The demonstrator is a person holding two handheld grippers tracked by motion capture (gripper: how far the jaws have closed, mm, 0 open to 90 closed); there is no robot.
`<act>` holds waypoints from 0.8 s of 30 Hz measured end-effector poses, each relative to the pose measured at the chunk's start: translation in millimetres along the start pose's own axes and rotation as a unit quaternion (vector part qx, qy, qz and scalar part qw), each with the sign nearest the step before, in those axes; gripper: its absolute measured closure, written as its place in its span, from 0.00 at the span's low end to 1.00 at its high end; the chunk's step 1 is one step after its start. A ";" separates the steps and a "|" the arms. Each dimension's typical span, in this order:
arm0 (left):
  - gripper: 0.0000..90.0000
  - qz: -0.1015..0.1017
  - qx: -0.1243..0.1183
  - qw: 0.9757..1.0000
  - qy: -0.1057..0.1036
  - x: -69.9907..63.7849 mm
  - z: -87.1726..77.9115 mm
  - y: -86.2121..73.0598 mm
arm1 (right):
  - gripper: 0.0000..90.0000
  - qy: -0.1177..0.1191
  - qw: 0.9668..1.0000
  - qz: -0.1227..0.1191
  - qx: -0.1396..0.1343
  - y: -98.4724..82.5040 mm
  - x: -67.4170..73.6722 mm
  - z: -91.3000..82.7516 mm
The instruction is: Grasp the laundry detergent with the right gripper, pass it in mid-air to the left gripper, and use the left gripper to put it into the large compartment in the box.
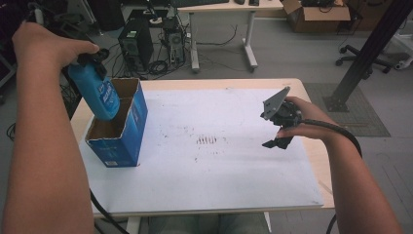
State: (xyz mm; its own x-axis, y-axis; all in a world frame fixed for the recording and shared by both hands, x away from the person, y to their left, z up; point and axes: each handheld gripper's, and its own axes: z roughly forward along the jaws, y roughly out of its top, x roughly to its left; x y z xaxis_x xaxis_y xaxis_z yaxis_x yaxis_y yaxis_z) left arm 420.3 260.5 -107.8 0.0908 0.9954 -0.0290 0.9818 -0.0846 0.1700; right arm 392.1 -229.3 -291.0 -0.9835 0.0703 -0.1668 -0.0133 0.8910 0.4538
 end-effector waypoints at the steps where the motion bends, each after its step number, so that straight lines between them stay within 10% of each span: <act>1: 0.42 0.000 0.002 1.000 -0.001 0.7 3.1 -0.2 | 0.03 0.000 1.000 0.000 0.000 -0.2 0.1 -0.2; 24: 0.42 0.022 0.035 0.999 -0.011 -1.1 81.7 -5.7 | 0.03 -0.002 1.000 0.004 -0.008 -4.6 1.5 -2.3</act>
State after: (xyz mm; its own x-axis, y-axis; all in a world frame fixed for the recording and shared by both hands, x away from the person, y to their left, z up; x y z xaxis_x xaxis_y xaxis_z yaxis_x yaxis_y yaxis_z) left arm 428.3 256.2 -189.1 0.1377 0.9895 -0.0439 0.9858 -0.1327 0.1026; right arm 390.2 -234.3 -291.3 -0.9828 0.0796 -0.1668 -0.0083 0.8828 0.4698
